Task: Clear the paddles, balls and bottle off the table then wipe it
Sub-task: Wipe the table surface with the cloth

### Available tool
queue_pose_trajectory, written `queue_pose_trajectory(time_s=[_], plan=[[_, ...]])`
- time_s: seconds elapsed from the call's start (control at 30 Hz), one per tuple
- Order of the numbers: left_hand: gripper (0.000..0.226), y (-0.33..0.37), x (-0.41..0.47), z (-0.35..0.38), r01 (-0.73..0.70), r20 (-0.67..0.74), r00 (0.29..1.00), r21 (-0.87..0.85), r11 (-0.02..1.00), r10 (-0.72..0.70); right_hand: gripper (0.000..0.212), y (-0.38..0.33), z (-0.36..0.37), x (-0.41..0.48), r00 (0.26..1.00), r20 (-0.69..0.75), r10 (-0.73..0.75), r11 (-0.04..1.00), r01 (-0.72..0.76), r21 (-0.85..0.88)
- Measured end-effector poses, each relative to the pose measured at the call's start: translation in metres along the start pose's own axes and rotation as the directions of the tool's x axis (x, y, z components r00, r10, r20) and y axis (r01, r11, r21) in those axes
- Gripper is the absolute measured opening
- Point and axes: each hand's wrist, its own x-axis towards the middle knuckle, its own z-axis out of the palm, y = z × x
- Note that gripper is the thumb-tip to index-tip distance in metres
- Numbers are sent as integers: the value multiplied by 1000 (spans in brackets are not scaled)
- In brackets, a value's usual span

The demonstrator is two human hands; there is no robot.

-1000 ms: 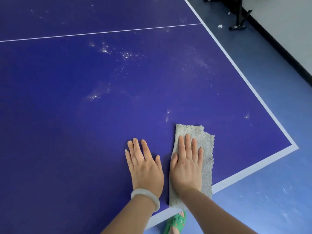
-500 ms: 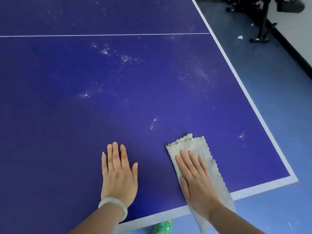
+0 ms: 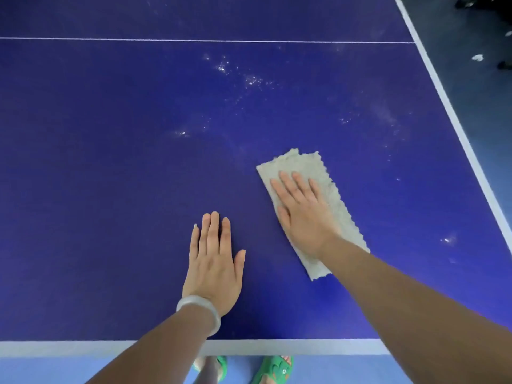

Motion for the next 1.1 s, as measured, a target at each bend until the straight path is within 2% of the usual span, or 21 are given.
queue_pose_trajectory(time_s=[0.03,0.1,0.13,0.2,0.27,0.33,0.4,0.43,0.47,0.53,0.63,0.73,0.77,0.8,0.9,0.97,1.0,1.1], plan=[[68,0,0,0,3,2,1000,-4,1000,-3,56,14,-2,3,990,-13,140,990,-140,25],[68,0,-1,0,3,4,1000,-8,1000,-3,58,28,-2,-3,909,-32,416,906,-411,103],[68,0,-1,0,4,6,1000,-12,1000,-4,58,25,-1,-10,859,-40,510,854,-500,142],[67,-1,-1,0,3,15,1000,-21,1000,-3,59,-4,6,-28,798,-68,599,795,-582,167],[67,-1,0,1,-3,22,1000,-24,1000,4,60,-44,14,-39,836,-93,541,839,-527,136],[67,-1,1,1,-10,12,1000,-25,1000,10,60,-72,19,-36,932,-95,349,936,-341,90],[67,-1,1,1,-14,6,1000,-21,1000,14,60,-69,17,-24,991,-75,109,993,-105,60],[67,-1,0,2,-13,3,1000,-19,1000,13,59,-56,14,-18,997,-64,35,998,-33,45],[67,-1,0,3,-9,2,1000,-18,1000,9,59,-38,12,-13,998,-56,27,999,-25,31],[68,-2,0,4,1,6,1000,-18,1000,-1,59,3,8,-13,977,-53,208,978,-206,41],[69,-1,0,5,6,19,1000,-20,1000,-5,59,45,5,-41,852,-72,519,851,-507,136],[69,-1,0,4,9,17,1000,-14,1000,-9,58,24,12,-79,762,-111,638,766,-615,186],[69,0,0,3,8,16,1000,-12,1000,-7,59,6,14,-87,771,-120,625,778,-603,177],[68,0,0,3,6,15,1000,-12,1000,-6,60,-13,16,-90,810,-121,574,817,-555,157],[68,0,0,2,2,8,1000,-13,1000,-1,60,-48,22,-82,961,-91,260,965,-256,50],[69,0,0,2,3,8,1000,-5,1000,-3,59,-33,18,-66,986,-64,156,988,-155,21],[69,0,0,3,6,8,1000,-5,1000,-6,59,-18,15,-61,983,-56,173,985,-171,28],[70,-1,0,4,5,11,1000,-6,1000,-5,58,19,12,-71,924,-78,374,922,-362,136]])
